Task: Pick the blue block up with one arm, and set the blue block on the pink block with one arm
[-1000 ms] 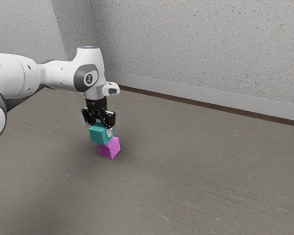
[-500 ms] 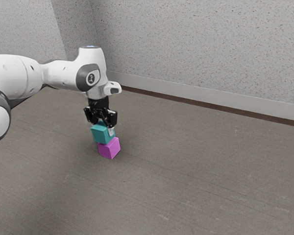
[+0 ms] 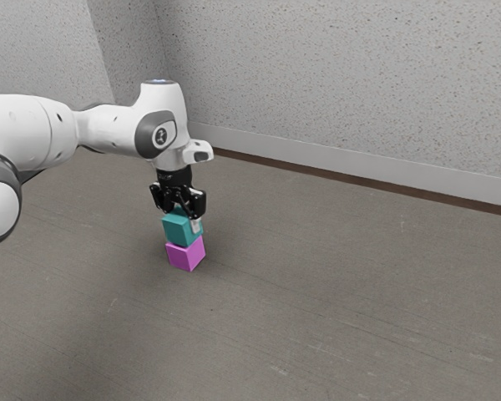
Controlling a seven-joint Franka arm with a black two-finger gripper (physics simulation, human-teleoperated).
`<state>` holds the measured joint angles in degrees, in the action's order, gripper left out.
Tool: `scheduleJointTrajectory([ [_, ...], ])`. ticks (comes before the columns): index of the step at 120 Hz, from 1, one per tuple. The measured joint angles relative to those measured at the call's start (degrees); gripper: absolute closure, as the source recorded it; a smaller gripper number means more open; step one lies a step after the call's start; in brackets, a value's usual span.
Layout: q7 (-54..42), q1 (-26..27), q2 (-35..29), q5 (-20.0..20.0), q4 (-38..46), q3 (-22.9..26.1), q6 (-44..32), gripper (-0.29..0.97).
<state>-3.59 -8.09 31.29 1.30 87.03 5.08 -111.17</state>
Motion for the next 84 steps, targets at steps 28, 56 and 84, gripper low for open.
scheduleJointTrajectory([
  [28,-0.14,-0.08,-0.35,-0.01,0.50,-0.34,-0.08,0.33],
  [56,-0.19,-0.09,-0.55,-0.11,0.82,-0.39,-0.06,0.33],
  [84,0.41,-0.07,-0.57,-0.09,1.21,-0.63,-0.05,0.33],
])
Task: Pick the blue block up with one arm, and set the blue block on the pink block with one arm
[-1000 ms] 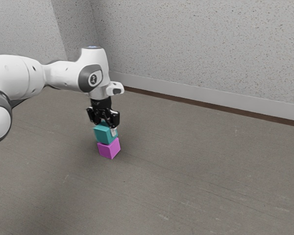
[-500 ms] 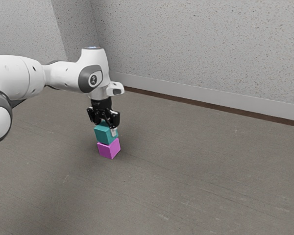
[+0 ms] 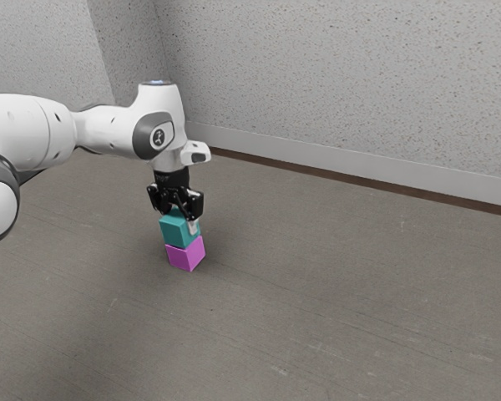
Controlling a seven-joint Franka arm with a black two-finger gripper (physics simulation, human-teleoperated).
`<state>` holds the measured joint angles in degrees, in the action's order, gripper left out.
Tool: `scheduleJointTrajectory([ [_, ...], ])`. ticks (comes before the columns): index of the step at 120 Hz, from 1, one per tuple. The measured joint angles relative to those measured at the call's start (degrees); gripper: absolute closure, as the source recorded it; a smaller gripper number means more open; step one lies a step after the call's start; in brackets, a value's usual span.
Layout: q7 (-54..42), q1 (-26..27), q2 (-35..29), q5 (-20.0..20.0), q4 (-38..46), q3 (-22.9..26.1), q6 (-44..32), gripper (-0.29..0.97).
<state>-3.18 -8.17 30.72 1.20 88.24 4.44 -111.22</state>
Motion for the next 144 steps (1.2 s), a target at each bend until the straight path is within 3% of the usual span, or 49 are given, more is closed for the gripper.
scheduleJointTrajectory([
  [117,2.14,0.68,0.16,0.13,-0.08,-0.47,-0.79,0.33],
  [144,2.05,0.89,0.17,-0.31,-0.07,-0.41,-0.72,0.14],
])
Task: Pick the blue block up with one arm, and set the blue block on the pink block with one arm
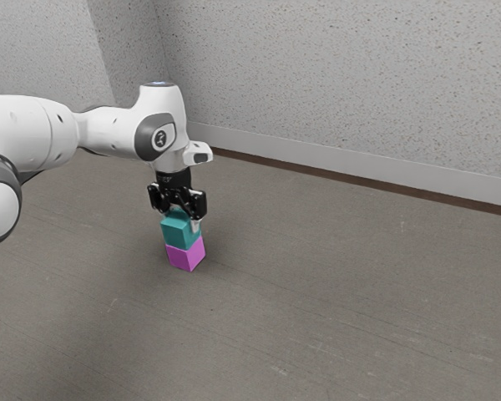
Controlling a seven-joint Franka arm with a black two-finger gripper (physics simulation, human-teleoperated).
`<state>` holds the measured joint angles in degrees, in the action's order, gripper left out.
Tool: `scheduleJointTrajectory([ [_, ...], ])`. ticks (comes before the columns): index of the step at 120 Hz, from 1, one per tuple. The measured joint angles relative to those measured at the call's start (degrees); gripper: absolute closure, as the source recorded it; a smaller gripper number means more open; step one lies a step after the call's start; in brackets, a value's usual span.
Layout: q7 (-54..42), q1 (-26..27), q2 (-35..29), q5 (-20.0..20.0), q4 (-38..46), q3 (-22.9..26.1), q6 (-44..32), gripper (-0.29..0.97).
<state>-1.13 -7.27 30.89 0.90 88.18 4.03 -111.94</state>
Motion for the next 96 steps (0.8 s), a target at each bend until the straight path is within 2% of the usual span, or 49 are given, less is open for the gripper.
scheduleJointTrajectory([
  [34,-0.17,0.07,-0.91,-0.03,-0.10,-0.05,0.12,0.04],
  [51,-0.30,0.04,-11.28,-0.04,-0.73,-0.07,4.76,0.02],
  [64,-0.34,-0.20,-16.09,1.19,-1.09,-0.21,9.67,0.01],
  [96,-0.52,-0.29,-18.68,4.83,-2.76,-0.16,16.65,0.00],
])
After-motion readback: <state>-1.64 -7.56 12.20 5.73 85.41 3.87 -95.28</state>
